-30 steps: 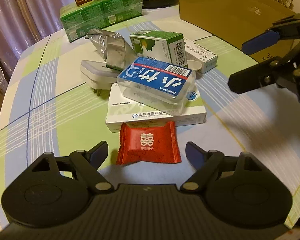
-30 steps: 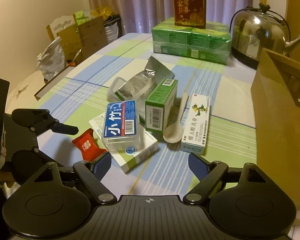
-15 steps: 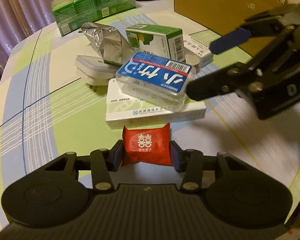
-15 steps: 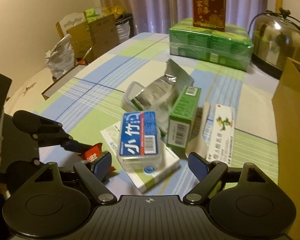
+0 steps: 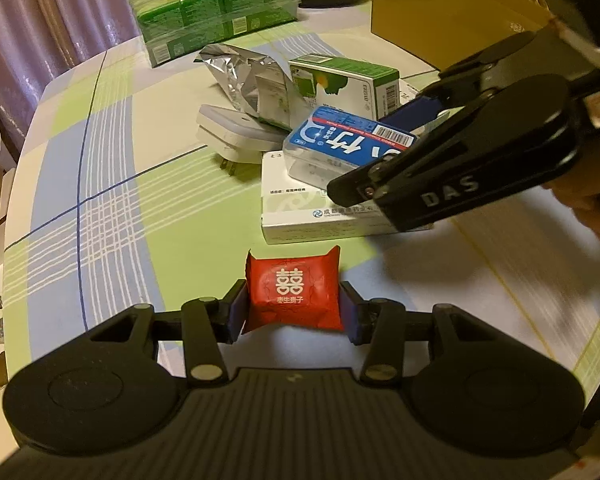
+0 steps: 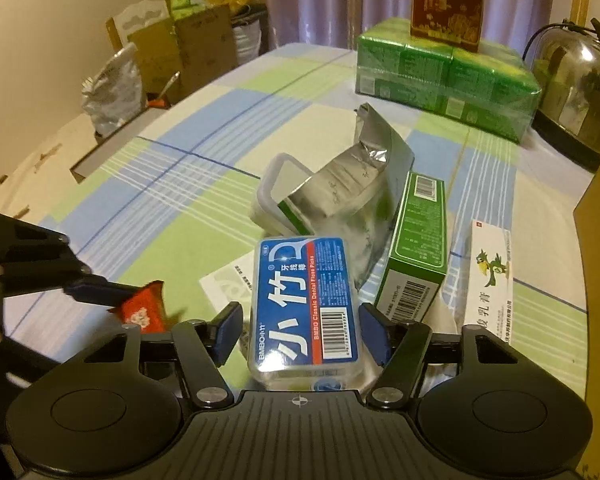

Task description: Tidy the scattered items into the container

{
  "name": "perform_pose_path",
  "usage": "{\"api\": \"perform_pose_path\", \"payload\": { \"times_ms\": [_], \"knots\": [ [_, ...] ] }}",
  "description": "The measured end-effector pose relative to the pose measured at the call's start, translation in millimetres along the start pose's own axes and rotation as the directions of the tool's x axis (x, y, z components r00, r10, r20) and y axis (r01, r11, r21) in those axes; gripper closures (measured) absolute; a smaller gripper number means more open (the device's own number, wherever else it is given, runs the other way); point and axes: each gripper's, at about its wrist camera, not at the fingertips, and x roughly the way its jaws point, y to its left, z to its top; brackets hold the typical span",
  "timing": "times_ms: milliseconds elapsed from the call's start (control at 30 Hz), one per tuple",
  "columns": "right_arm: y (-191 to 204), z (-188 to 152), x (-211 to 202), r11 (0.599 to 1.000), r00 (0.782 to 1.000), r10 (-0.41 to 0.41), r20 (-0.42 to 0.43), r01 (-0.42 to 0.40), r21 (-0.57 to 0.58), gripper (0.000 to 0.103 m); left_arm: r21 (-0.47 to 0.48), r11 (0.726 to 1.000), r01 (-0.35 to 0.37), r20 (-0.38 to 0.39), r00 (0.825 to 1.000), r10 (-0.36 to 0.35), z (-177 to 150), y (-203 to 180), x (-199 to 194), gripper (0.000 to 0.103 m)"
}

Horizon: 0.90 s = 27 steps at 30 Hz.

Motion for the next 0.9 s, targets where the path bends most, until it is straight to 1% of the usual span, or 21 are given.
{"api": "perform_pose_path", "payload": {
  "times_ms": [67,200,433,567,900],
  "knots": [
    [0,0,3,1.0,1.0,-0.009,-0.008,0.009,0.0,0.049,-0.009,1.0,0.004,-0.001,1.0,-0.004,-1,1,1,0.061],
    [-2,-4,-2,1.0,1.0,-0.014,0.001,0.014,0.015,0.05,-0.022,1.0,0.011,-0.006,1.0,-0.011,-3,2,0,0.061],
    [-7,-21,-39,0.999,0.999,-0.009,0.033,0.008,0.041,0.05,-0.021,1.0,0.02,0.004,1.0,-0.02,-3,-7,-7,0.061],
    [-13,-35,-65,0.996,0.998,-0.02,0.052,0.015,0.085,0.05,-0.012,0.999,0.032,0.011,0.999,-0.032,0,-20,-14,0.061],
    [-41,-65,-122,0.985,0.992,-0.091,0.087,0.077,0.157,0.05,0.044,0.998,0.049,0.033,0.998,-0.051,14,-65,-36,0.061]
  ]
}}
